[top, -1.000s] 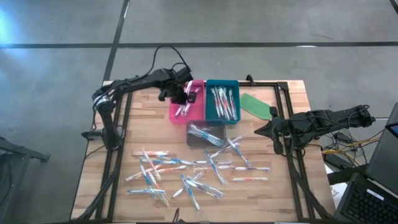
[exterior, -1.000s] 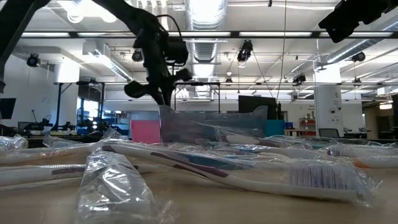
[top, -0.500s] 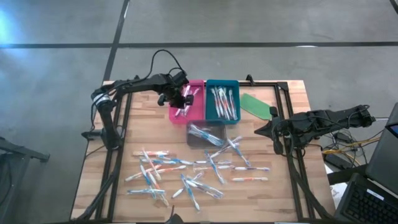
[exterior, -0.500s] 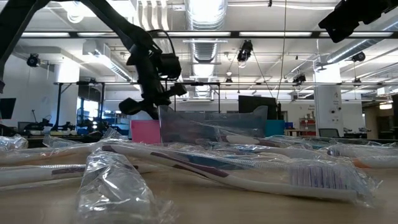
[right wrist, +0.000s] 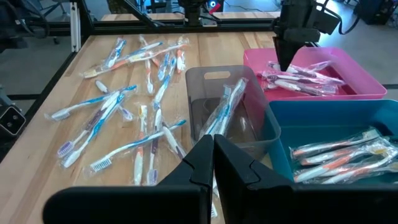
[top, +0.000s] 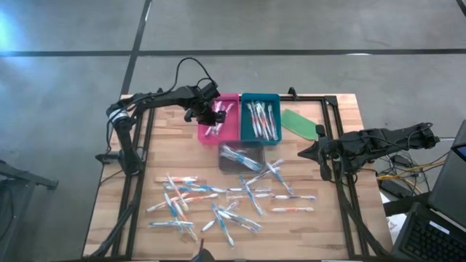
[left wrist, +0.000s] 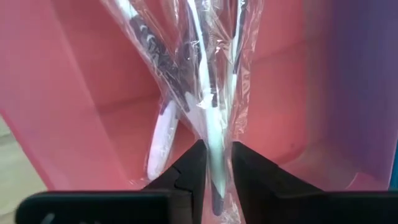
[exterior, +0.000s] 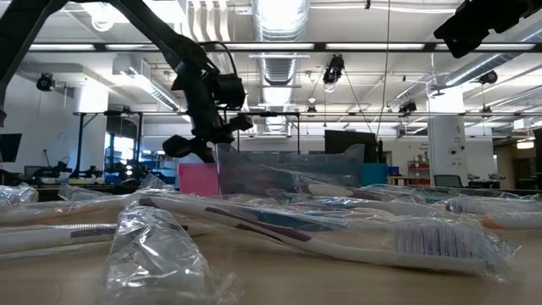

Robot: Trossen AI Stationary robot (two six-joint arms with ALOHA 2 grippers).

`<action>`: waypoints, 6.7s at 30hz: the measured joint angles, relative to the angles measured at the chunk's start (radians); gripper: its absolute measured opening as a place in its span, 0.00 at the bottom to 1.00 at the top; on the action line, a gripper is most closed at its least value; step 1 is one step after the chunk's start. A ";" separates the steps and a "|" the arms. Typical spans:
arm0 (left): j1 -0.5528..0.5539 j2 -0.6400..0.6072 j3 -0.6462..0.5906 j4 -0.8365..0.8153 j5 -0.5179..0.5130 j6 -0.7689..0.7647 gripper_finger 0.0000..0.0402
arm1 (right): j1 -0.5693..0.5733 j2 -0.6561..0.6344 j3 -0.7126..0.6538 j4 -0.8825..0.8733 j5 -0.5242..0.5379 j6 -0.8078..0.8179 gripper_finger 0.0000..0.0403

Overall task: Pick & Place Toothbrushes
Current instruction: Put the purple toothbrush into the pink bin, then put the blue toothbrush into the transparent gray bin

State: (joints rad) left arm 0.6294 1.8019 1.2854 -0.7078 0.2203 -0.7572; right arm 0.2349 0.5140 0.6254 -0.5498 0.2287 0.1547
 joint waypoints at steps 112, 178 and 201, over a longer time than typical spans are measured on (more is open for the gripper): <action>-0.268 -0.866 -0.926 1.341 0.252 0.721 0.42 | 0.096 0.886 0.347 -0.370 0.115 0.748 0.02; -0.267 -0.863 -0.927 1.344 0.253 0.682 0.42 | 0.134 1.136 0.217 -0.141 0.058 0.934 0.05; -0.267 -0.863 -0.927 1.343 0.253 0.674 0.42 | 0.232 0.957 0.217 -0.189 0.128 0.950 0.05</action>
State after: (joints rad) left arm 0.3620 0.9390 0.3584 0.6350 0.4736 -0.0837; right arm 0.4672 1.4710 0.8425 -0.7386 0.3571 1.1043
